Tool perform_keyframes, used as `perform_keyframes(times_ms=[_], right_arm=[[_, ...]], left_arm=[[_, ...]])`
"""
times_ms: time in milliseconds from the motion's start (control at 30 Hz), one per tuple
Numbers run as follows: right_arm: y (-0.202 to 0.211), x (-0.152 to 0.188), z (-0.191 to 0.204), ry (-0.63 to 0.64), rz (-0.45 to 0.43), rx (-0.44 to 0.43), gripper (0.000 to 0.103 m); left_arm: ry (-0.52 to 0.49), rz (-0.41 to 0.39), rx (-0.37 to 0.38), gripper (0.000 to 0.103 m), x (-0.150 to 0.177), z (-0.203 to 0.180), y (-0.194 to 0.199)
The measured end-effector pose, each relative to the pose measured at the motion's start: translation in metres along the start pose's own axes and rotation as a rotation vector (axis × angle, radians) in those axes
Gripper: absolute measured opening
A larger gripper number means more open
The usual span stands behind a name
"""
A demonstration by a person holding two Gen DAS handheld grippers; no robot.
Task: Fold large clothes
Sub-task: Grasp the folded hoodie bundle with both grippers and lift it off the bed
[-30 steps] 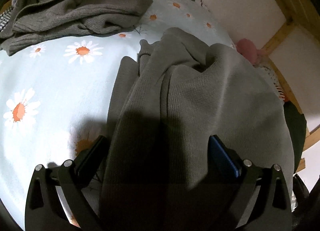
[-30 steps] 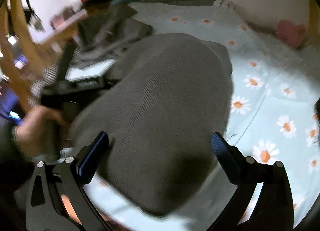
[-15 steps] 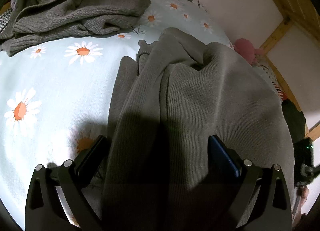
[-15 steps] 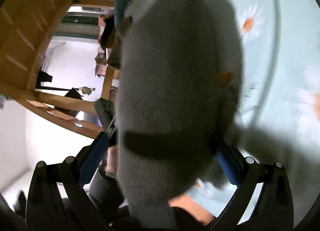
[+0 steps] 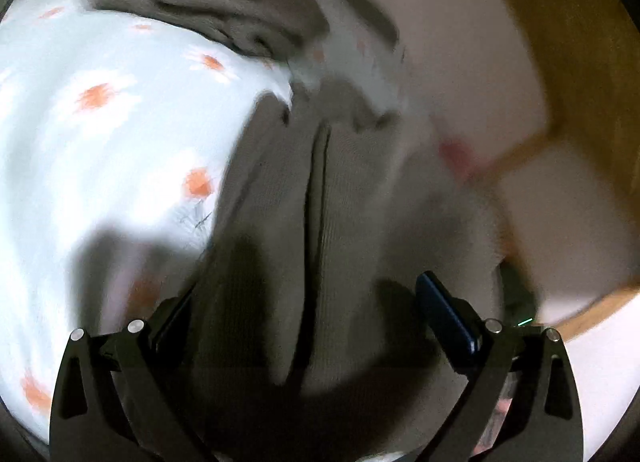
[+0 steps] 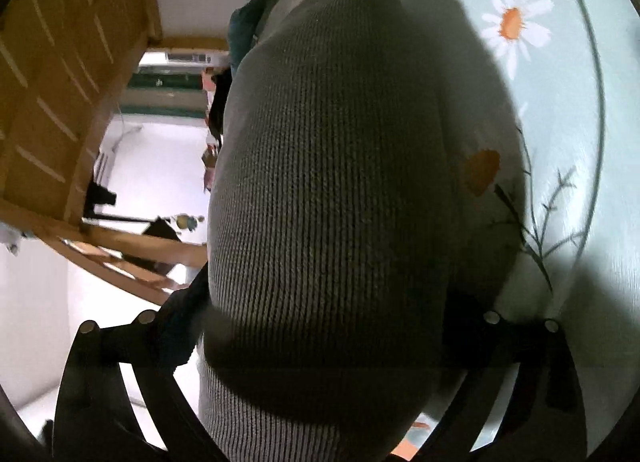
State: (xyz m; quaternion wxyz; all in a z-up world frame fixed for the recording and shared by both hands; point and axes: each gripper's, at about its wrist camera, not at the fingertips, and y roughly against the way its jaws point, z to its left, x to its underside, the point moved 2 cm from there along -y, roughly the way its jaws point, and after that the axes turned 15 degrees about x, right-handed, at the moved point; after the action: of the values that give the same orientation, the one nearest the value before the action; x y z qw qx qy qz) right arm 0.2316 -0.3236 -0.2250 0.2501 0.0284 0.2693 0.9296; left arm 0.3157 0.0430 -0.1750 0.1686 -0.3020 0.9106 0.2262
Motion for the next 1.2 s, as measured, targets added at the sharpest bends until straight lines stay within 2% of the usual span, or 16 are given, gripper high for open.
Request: perform_keyframes(times_ms=[100,167,233,367,500,533,600,667,733,800,833,900,1033,1067,1133,1200], right_arm=[[-0.002,0.002,0.001,-0.016,-0.019,0.004,0.095],[-0.002,0.002,0.0,-0.017,-0.02,0.0,0.095],[-0.002,0.002,0.001,-0.024,-0.02,0.001,0.095],[0.001,0.0,-0.002,-0.036,-0.017,0.002,0.095],[0.002,0.005,-0.003,-0.043,-0.005,0.008,0.095],[0.002,0.006,-0.003,-0.043,0.0,0.008,0.095],[0.0,0.012,-0.003,-0.047,0.018,0.005,0.095],[-0.002,0.019,-0.003,-0.053,0.042,-0.003,0.095],[-0.005,0.027,-0.002,-0.062,0.069,-0.016,0.094],[-0.008,0.037,0.0,-0.055,0.1,-0.024,0.093],[-0.009,0.042,0.001,-0.051,0.112,-0.029,0.092],[-0.007,0.056,-0.001,-0.051,0.129,-0.051,0.09],[-0.004,0.075,-0.011,-0.066,0.13,-0.087,0.091],[-0.006,0.076,-0.014,-0.076,0.121,-0.089,0.099],[-0.011,0.074,-0.016,-0.117,0.097,-0.096,0.101],[-0.016,0.071,-0.013,-0.101,0.06,-0.118,0.101]], left_arm=[[0.051,-0.19,0.038,0.098,0.03,-0.003,0.045],[0.131,-0.246,0.062,0.098,0.042,0.001,0.059],[0.173,-0.296,0.052,0.098,0.052,-0.001,0.071],[0.325,-0.265,0.096,0.098,0.075,0.01,0.062],[0.511,-0.196,0.198,0.098,0.108,0.031,0.027],[0.519,-0.197,0.219,0.098,0.107,0.035,0.019],[0.522,-0.204,0.213,0.098,0.104,0.039,0.012],[0.57,-0.219,0.215,0.098,0.104,0.042,0.01],[0.544,-0.204,0.247,0.098,0.101,0.035,0.01],[0.402,-0.138,0.255,0.098,0.093,0.014,0.007],[0.301,-0.115,0.197,0.098,0.088,-0.002,0.008],[0.233,-0.064,0.11,0.098,0.085,-0.014,0.006],[0.302,0.009,0.153,0.098,0.082,0.003,-0.001],[0.284,0.05,0.137,0.098,0.081,0.003,-0.007],[0.257,0.098,0.09,0.099,0.077,-0.004,-0.014],[0.264,0.111,0.064,0.099,0.074,-0.01,-0.017]])
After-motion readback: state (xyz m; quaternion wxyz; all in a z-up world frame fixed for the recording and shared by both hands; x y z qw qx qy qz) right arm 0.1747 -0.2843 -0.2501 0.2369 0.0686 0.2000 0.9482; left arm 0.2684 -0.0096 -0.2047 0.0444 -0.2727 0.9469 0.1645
